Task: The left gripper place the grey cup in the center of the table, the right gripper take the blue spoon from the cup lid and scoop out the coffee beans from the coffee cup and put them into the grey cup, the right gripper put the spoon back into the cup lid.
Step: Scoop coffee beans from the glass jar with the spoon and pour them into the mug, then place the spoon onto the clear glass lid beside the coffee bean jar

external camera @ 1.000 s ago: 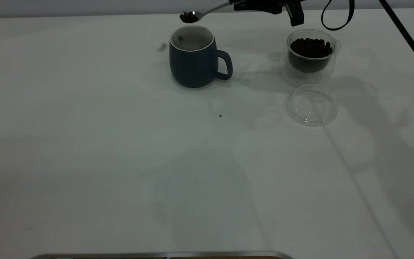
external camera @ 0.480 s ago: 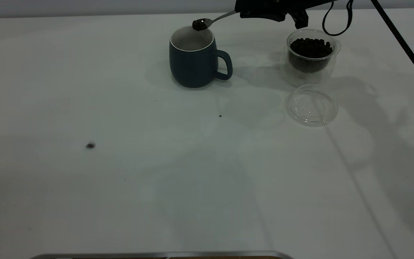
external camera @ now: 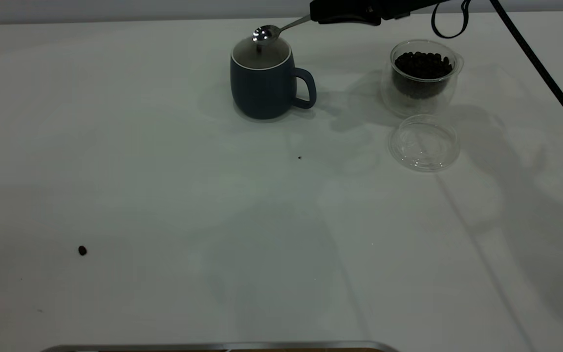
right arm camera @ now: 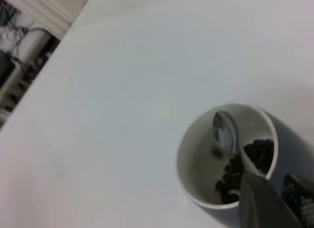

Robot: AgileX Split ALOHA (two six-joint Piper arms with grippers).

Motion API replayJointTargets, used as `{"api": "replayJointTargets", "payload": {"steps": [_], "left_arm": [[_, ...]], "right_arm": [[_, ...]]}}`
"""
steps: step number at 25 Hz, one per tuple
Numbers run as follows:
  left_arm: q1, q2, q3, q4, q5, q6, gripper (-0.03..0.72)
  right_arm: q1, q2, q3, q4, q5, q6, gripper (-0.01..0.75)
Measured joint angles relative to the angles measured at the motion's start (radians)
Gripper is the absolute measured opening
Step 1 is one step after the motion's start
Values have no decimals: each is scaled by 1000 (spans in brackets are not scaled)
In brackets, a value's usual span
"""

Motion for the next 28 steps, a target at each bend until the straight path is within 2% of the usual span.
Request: {"api": "replayJointTargets", "payload": {"steps": [5, 10, 12, 15, 21, 25, 28], "left_arm": [[0, 0, 0, 0, 0, 0, 489], [0, 0, 0, 0, 0, 0, 489], [0, 0, 0, 0, -1, 0, 489], [0, 0, 0, 0, -1, 0, 489], [0, 0, 0, 0, -1, 0, 489], [0, 0, 0, 0, -1, 0, 489], [0, 0, 0, 0, -1, 0, 489]], "right_arm": [[0, -44, 0, -4, -16, -103, 92], [-3, -119, 0, -119, -20, -4, 92], [-19, -172, 0, -196, 11, 77, 92], [-83, -244, 0, -297, 99, 229, 92], [-286, -305, 65, -367, 339, 411, 92], [-413, -306, 199, -374, 357, 408, 92], [-466, -306, 299, -374, 304, 382, 92]]}}
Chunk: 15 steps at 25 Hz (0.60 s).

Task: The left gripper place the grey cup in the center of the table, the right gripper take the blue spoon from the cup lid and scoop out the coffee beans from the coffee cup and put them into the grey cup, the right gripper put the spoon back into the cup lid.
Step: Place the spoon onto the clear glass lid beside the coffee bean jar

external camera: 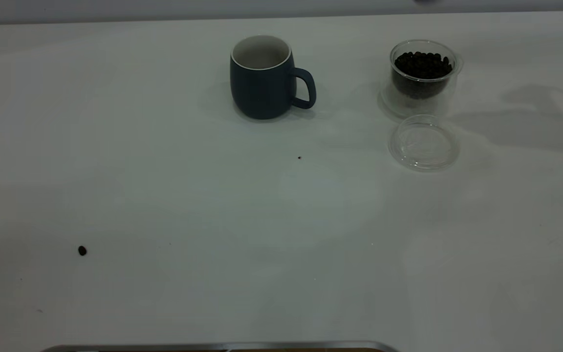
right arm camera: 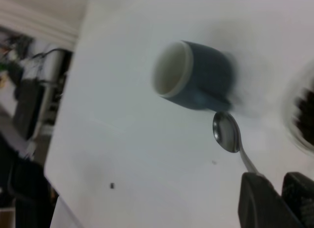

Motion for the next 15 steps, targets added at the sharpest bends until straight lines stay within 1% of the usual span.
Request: {"api": "replayJointTargets", "payload": {"steps": [4, 8, 15], "left_arm": [[0, 0, 0, 0, 0, 0, 489], [0, 0, 0, 0, 0, 0, 489], [0, 0, 0, 0, 0, 0, 489]], "right_arm": [[-13, 45, 69, 3, -14, -56, 92], [-13, 142, 78, 24, -14, -86, 92], [-27, 259, 78, 110, -69, -133, 92]]}}
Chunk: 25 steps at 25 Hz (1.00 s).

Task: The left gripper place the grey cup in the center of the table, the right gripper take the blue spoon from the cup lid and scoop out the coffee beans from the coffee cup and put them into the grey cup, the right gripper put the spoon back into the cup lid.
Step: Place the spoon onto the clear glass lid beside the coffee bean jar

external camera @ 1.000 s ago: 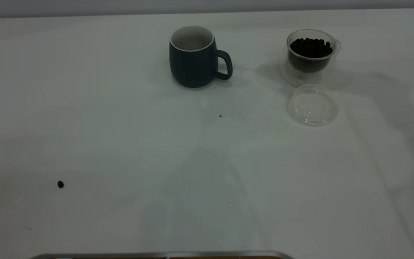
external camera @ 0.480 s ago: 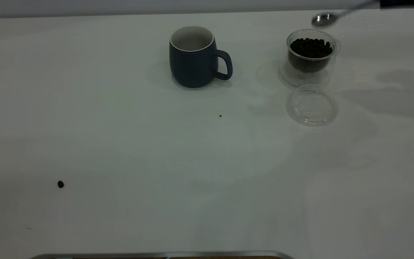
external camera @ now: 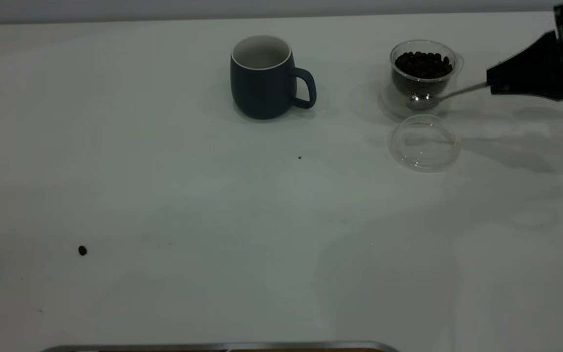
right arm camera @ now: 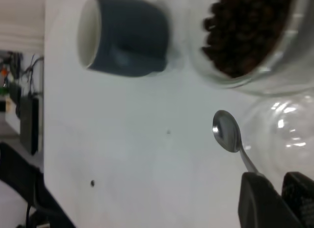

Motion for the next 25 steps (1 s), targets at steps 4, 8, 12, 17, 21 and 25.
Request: {"api": "replayJointTargets", "payload": {"steps": [4, 8, 12, 17, 21, 25], "left_arm": [[0, 0, 0, 0, 1, 0, 489], [0, 0, 0, 0, 1, 0, 489], [0, 0, 0, 0, 1, 0, 489], [0, 0, 0, 0, 1, 0, 489], [0, 0, 0, 0, 1, 0, 489], [0, 0, 0, 0, 1, 0, 489]], "right_arm": [[-1, 46, 0, 34, -13, -27, 92], [-1, 79, 0, 52, -15, -47, 92], [-1, 103, 0, 58, -17, -72, 92], [-1, 116, 0, 81, -20, -94, 92], [-1, 132, 0, 117, -20, -143, 93], [0, 159, 0, 138, -22, -153, 94]]}}
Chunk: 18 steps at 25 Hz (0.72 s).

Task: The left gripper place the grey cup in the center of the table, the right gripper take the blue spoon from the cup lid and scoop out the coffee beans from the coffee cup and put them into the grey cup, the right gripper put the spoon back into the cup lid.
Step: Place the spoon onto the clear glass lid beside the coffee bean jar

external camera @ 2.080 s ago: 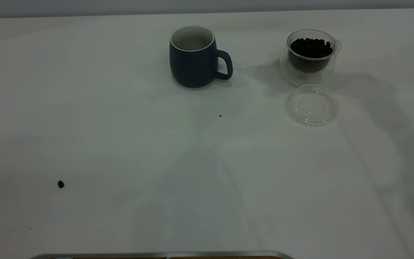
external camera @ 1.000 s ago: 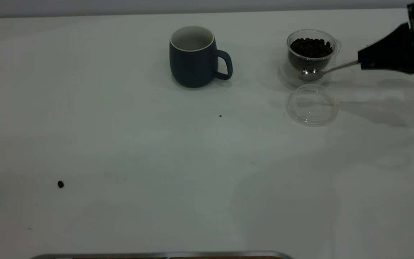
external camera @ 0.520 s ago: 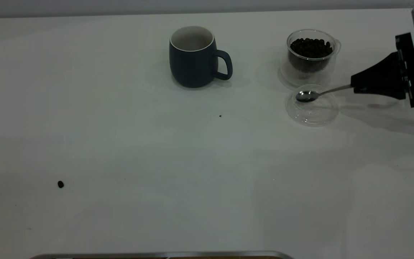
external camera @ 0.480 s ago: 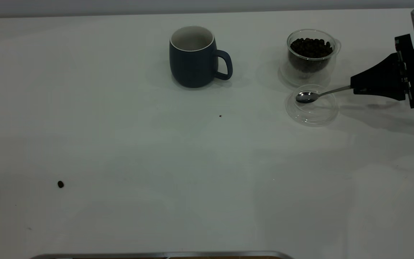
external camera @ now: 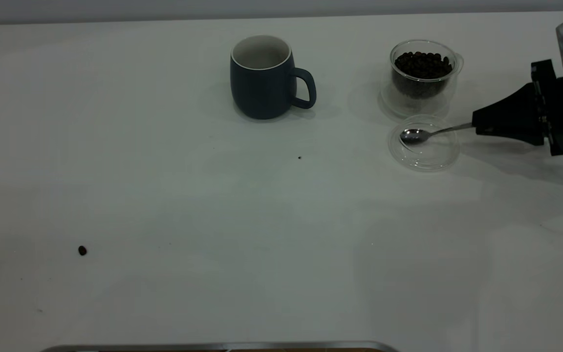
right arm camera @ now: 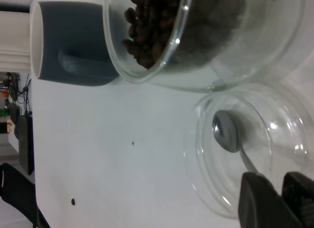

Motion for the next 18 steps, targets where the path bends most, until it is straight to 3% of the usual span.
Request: {"api": "replayJointTargets", "payload": {"steps": [13, 18], "left_arm": [[0, 0, 0, 0, -1, 0, 489], [0, 0, 0, 0, -1, 0, 489]], "right_arm": [[4, 7, 0, 29, 3, -57, 123], [4, 7, 0, 9, 3, -57, 262]]}}
